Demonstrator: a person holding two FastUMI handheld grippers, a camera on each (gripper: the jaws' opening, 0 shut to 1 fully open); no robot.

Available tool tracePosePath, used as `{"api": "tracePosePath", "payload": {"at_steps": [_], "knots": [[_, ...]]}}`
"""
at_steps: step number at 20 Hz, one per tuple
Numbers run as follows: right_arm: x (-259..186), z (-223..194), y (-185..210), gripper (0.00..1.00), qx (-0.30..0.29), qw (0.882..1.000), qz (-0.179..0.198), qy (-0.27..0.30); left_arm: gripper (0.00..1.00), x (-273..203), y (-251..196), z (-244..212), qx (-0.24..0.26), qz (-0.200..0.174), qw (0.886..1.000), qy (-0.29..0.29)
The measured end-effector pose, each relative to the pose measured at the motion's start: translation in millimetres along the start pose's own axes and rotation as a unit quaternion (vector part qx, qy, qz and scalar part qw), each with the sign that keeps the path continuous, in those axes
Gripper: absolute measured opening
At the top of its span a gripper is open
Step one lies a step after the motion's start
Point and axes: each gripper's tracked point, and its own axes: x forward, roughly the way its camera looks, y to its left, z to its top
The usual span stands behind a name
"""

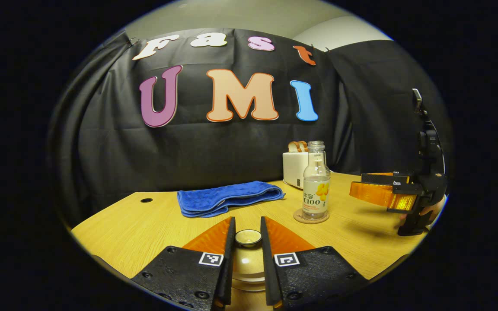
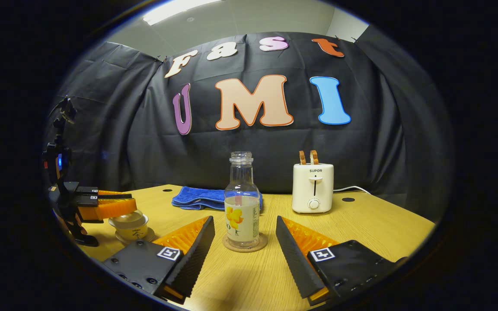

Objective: Open the teacup lid with one hand, grasp the water bottle and pour water into the teacup with the other hand; after pouring, place the water bottle on the coaster and then close the teacup lid.

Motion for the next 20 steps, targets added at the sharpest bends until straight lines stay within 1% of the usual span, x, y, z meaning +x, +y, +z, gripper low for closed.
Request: {"api": "tracePosePath", "payload": {"at_steps": [1,2,3,4,5,7,10,11,12,13,16,17,18,19,20], "knots": [[0,1,0,0.97,0.000,1.000,0.000,0.000,0.28,1,-1,-2,0.000,-0.003,1.000,0.004],[-1,0,0,0.92,0.000,1.000,0.000,0.000,0.28,1,0,-2,0.000,-0.004,1.000,0.007],[0,1,-1,0.92,0.000,1.000,-0.002,0.000,0.28,2,-1,-3,0.000,-0.005,1.000,0.011],[-1,0,-2,0.87,0.000,1.000,-0.003,0.000,0.28,2,-1,-4,-0.001,-0.006,1.000,0.016],[-1,1,-2,0.92,0.000,1.000,-0.004,0.000,0.28,5,0,-7,-0.003,-0.006,1.000,0.022],[-1,0,-1,0.92,0.000,1.000,-0.004,0.000,0.30,6,-2,-9,-0.005,-0.010,0.999,0.031],[-1,1,-1,0.92,0.000,1.000,-0.003,0.001,0.29,5,-2,-9,-0.002,-0.010,0.999,0.035],[-1,1,-1,0.97,0.000,1.000,-0.003,0.001,0.29,5,-1,-9,-0.002,-0.009,0.999,0.034],[-1,1,-2,0.97,0.000,1.000,-0.003,0.001,0.29,4,0,-8,-0.003,-0.007,0.999,0.032],[-1,1,-2,0.92,0.000,1.000,-0.003,0.001,0.30,3,-2,-7,-0.003,-0.008,1.000,0.026],[0,0,-3,0.92,0.000,1.000,-0.004,0.001,0.32,-1,0,-2,-0.009,-0.003,1.000,0.015],[0,1,-3,0.95,0.000,1.000,-0.005,0.001,0.32,-2,1,-1,-0.011,-0.001,1.000,0.010],[0,1,-3,0.92,0.000,1.000,-0.005,0.001,0.39,-4,3,-1,-0.016,0.002,1.000,0.007],[0,1,-2,0.87,0.000,1.000,-0.005,0.001,0.39,-5,5,0,-0.021,0.005,1.000,0.003],[0,1,-2,0.92,0.000,1.000,-0.004,0.001,0.42,-7,6,1,-0.024,0.008,1.000,-0.001]]}}
